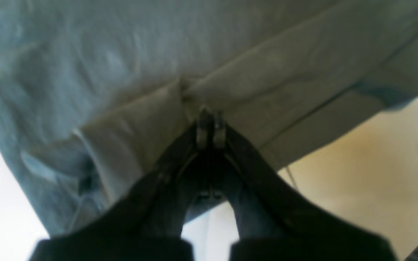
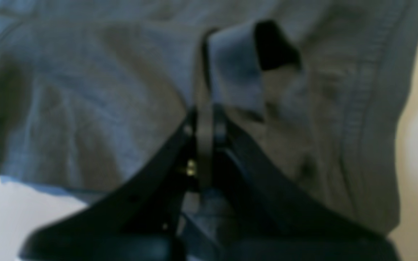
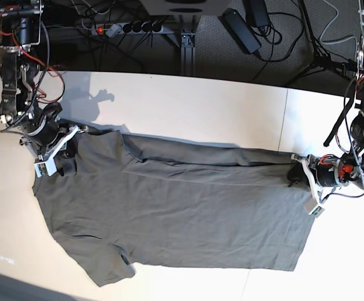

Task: Fold the T-shirt properly
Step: 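Lay the held shoulder edge down on the shirt and open both grippers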

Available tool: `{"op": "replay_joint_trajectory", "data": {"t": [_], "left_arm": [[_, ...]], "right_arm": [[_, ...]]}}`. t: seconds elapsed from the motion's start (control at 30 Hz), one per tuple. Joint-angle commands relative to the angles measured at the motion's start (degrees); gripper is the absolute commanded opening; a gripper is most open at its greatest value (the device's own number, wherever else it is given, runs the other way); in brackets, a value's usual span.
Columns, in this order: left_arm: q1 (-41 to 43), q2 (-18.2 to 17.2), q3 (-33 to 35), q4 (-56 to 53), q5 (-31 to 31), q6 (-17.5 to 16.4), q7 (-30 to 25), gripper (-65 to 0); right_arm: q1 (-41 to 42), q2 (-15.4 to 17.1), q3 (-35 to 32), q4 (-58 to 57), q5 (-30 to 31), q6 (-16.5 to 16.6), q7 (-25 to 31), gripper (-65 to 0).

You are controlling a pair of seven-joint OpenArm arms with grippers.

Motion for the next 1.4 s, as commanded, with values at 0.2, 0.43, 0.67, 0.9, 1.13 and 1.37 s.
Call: {"op": "replay_joint_trajectory", "data": {"t": [0.2, 0.43, 0.67, 0.9, 1.13, 1.37], "left_arm": [[10.6, -2.7, -0.5, 11.5, 1.0, 0.2, 2.3, -65.0], [20.8, -2.8, -6.4, 22.5, 1.1, 0.0, 3.3, -65.0], [28.5, -2.7, -11.8, 29.3, 2.2, 0.1, 3.3, -65.0], [29.9, -2.7, -12.6, 31.2, 2.2, 0.0, 2.9, -65.0], [29.4, -2.7, -13.6, 31.3, 1.9, 0.1, 2.1, -65.0], [29.3, -2.8, -13.6, 32.4, 1.3, 0.2, 2.1, -52.5]], "right_arm": [[-9.9, 0.9, 4.3, 8.6, -0.5, 3.3, -2.7, -65.0], [-18.4, 1.0, 7.9, 15.0, 1.0, 3.3, -3.3, -65.0], [-22.4, 3.7, 8.4, 16.9, 1.0, 3.3, -3.2, -65.0], [-22.3, 8.8, 8.4, 16.9, 0.9, 3.3, -3.2, -65.0], [-22.1, 10.2, 8.5, 16.9, 1.0, 3.3, -1.1, -65.0], [-21.1, 10.2, 8.4, 16.9, 1.0, 3.3, -0.9, -65.0]]}}
